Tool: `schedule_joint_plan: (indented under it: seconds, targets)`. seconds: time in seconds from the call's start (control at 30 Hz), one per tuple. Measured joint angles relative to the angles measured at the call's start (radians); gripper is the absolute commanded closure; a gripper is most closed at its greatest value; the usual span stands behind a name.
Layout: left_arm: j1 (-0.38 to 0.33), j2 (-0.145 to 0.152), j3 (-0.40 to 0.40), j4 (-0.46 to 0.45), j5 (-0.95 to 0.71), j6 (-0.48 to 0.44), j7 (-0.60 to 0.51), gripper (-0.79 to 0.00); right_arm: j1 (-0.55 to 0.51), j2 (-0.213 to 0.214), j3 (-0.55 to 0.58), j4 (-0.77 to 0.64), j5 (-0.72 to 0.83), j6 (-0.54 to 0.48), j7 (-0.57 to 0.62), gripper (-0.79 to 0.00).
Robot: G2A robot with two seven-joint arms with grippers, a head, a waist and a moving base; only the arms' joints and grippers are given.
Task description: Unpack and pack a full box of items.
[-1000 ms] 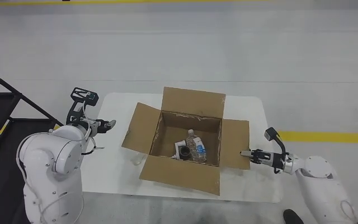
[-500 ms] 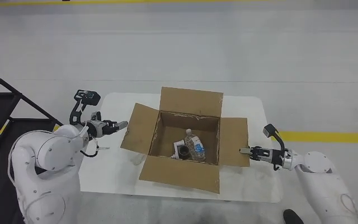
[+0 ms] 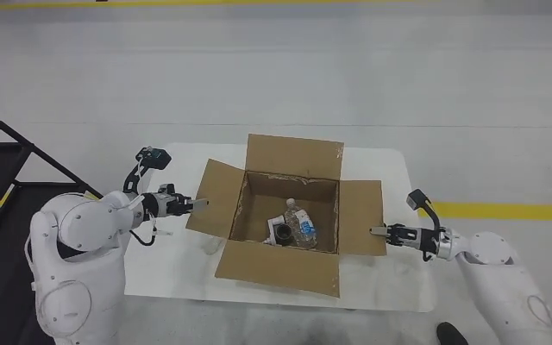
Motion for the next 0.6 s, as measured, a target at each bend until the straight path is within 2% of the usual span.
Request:
schedule_joint_plan:
  seconds: [0.1, 0.27, 0.6]
  targets:
    - [0.032, 0.001, 0.024, 0.022, 0.038, 0.005, 0.069, -0.785, 0.002, 0.003, -0.008, 0.004, 0.006, -0.003, -0.003, 0.000]
    - [0.047, 0.002, 0.077, 0.070, 0.041, 0.095, 0.155, -0.785, 0.003, 0.010, -0.017, 0.007, 0.013, -0.008, -0.008, 0.000]
    - [0.059, 0.015, 0.118, 0.100, 0.126, 0.114, 0.283, -0.785, 0.001, 0.021, -0.025, 0.015, 0.027, -0.013, -0.013, 0.000]
